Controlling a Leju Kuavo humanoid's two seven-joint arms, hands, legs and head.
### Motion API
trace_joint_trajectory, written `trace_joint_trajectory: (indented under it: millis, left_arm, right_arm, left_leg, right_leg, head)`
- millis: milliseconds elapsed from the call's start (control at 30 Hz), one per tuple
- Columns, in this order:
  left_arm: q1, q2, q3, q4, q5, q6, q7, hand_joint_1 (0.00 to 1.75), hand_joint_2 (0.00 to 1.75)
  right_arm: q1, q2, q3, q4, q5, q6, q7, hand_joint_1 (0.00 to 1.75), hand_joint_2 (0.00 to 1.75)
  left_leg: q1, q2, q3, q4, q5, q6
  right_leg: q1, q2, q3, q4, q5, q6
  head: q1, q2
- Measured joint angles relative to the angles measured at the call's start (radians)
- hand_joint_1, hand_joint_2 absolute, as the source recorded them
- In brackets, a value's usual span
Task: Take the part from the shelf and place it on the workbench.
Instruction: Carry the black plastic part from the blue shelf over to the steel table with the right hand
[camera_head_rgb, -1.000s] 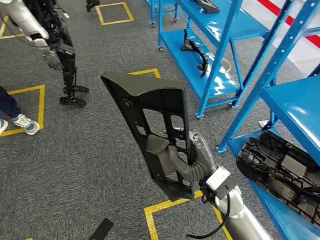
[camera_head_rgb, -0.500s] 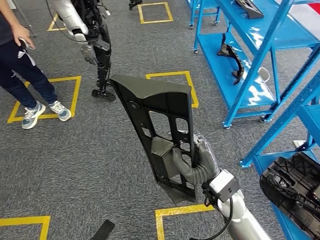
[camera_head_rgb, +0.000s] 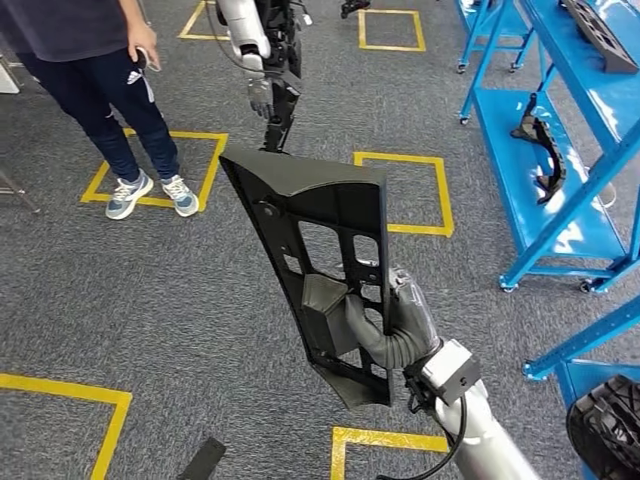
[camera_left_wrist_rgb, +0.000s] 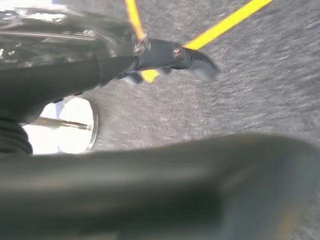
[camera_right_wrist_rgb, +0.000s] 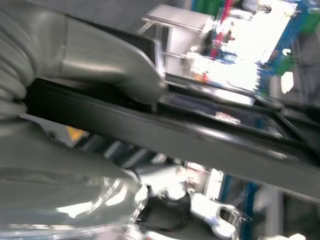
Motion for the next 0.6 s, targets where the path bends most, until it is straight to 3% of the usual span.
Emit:
trace_joint_trajectory:
  millis: [67, 100, 133, 200, 267, 333, 367, 400, 467, 533, 600]
  left_arm:
    - [-0.003, -0.001, 0.000, 0.000, 0.001, 0.000, 0.001, 0.00, 1.75]
    - [-0.003, -0.002, 0.000, 0.000, 0.001, 0.000, 0.002, 0.00, 1.75]
    - [-0.002, -0.002, 0.000, 0.000, 0.001, 0.000, 0.002, 0.00, 1.75]
    - [-0.001, -0.002, 0.000, 0.000, 0.001, -0.001, 0.002, 0.00, 1.75]
    - [-0.003, -0.003, 0.000, 0.000, 0.001, -0.002, 0.002, 0.00, 1.75]
    - [-0.002, -0.004, 0.000, 0.000, 0.001, -0.003, 0.003, 0.00, 1.75]
    - [0.000, -0.004, 0.000, 0.000, 0.001, -0.004, 0.004, 0.00, 1.75]
    - [0.002, -0.003, 0.000, 0.000, 0.001, -0.004, 0.004, 0.00, 1.75]
    - [0.002, -0.003, 0.000, 0.000, 0.001, -0.005, 0.005, 0.00, 1.75]
    - [-0.002, -0.003, 0.000, 0.000, 0.001, -0.007, 0.006, 0.00, 1.75]
    - [-0.002, -0.003, 0.000, 0.000, 0.001, -0.008, 0.010, 0.00, 1.75]
  right_arm:
    - [0.004, -0.001, -0.006, 0.004, -0.001, 0.000, 0.000, 1.75, 1.75]
    - [0.007, -0.002, -0.008, 0.006, -0.001, 0.000, 0.000, 1.75, 1.75]
    - [0.009, -0.002, -0.009, 0.007, -0.002, 0.000, 0.000, 1.75, 1.75]
    - [0.012, -0.002, -0.010, 0.007, -0.002, 0.000, 0.000, 1.75, 1.75]
    - [0.014, -0.003, -0.011, 0.008, -0.003, 0.000, 0.000, 1.75, 1.75]
    - [0.017, -0.003, -0.012, 0.009, -0.004, 0.000, 0.000, 1.75, 1.75]
    - [0.017, -0.003, -0.012, 0.009, -0.004, 0.000, 0.000, 1.75, 1.75]
    - [0.017, -0.002, -0.012, 0.009, -0.004, 0.000, 0.000, 1.75, 1.75]
    - [0.017, 0.000, -0.013, 0.009, -0.004, 0.000, 0.000, 1.75, 1.75]
    - [0.019, 0.001, -0.013, 0.010, -0.004, 0.001, 0.000, 1.75, 1.75]
    - [0.022, 0.001, -0.013, 0.012, -0.005, 0.002, 0.000, 1.75, 1.75]
  left_leg:
    - [0.000, -0.026, 0.002, 0.000, -0.001, 0.005]
    - [0.000, -0.039, 0.003, 0.001, -0.002, 0.006]
    - [-0.001, -0.054, 0.004, 0.001, -0.003, 0.006]
    - [0.000, -0.083, 0.009, 0.003, -0.007, 0.003]
    - [0.000, -0.109, 0.009, 0.009, -0.012, -0.004]
    - [0.003, -0.130, 0.002, 0.013, -0.013, -0.012]
    - [0.005, -0.140, 0.000, 0.012, -0.012, -0.015]
    - [0.006, -0.139, -0.002, 0.014, -0.014, -0.018]
    - [0.005, -0.099, -0.019, 0.054, -0.041, -0.028]
    - [0.007, -0.048, -0.075, 0.166, -0.095, -0.039]
    - [0.013, -0.034, -0.133, 0.272, -0.127, -0.046]
  right_leg:
    - [0.001, 0.032, -0.072, 0.125, -0.045, -0.001]
    - [0.002, 0.037, -0.097, 0.158, -0.045, 0.000]
    - [0.002, 0.039, -0.107, 0.157, -0.026, 0.000]
    - [0.001, 0.056, -0.076, 0.054, 0.057, 0.000]
    - [-0.003, 0.097, -0.035, -0.056, 0.111, 0.000]
    - [-0.002, 0.114, -0.021, -0.088, 0.112, -0.004]
    - [-0.001, 0.106, -0.019, -0.090, 0.111, -0.007]
    - [0.000, 0.095, -0.017, -0.092, 0.111, -0.012]
    - [-0.002, 0.070, -0.010, -0.097, 0.110, -0.024]
    - [-0.001, 0.042, -0.006, -0.099, 0.106, -0.032]
    - [0.000, 0.013, -0.003, -0.098, 0.100, -0.034]
  head:
    - [0.001, 0.000]
    - [0.001, 0.000]
    - [0.001, 0.000]
    - [0.001, 0.000]
    - [0.000, 0.000]
    - [0.000, 0.000]
    - [0.000, 0.000]
    - [0.000, 0.000]
    - [0.000, 0.000]
    - [0.000, 0.000]
    - [0.000, 0.000]
